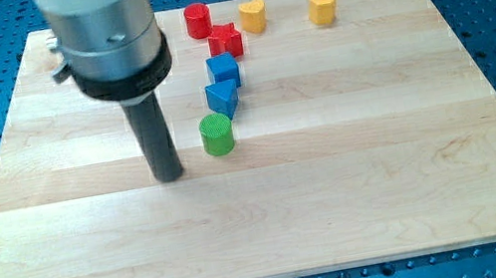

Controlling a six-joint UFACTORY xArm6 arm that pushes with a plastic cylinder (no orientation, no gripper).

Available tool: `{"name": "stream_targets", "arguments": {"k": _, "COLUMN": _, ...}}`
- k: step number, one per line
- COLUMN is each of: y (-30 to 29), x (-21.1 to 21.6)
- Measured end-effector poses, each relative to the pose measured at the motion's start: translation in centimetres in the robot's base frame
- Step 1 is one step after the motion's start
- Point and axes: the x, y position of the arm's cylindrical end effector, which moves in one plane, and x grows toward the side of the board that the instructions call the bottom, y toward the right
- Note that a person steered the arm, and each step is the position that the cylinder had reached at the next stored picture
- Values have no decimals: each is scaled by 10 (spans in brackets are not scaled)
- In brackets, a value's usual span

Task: Move the green circle below the blue triangle

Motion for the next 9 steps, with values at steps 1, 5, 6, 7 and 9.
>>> {"name": "stream_targets", "arguments": {"k": 1, "y": 12, "x": -18}}
{"name": "stream_targets", "arguments": {"k": 5, "y": 158, "x": -20}}
{"name": "stream_targets", "arguments": {"k": 6, "y": 147, "x": -28}}
{"name": "stream_targets", "arguments": {"k": 7, "y": 143, "x": -10}}
{"name": "stream_targets", "arguments": {"k": 9, "y": 118, "x": -9}}
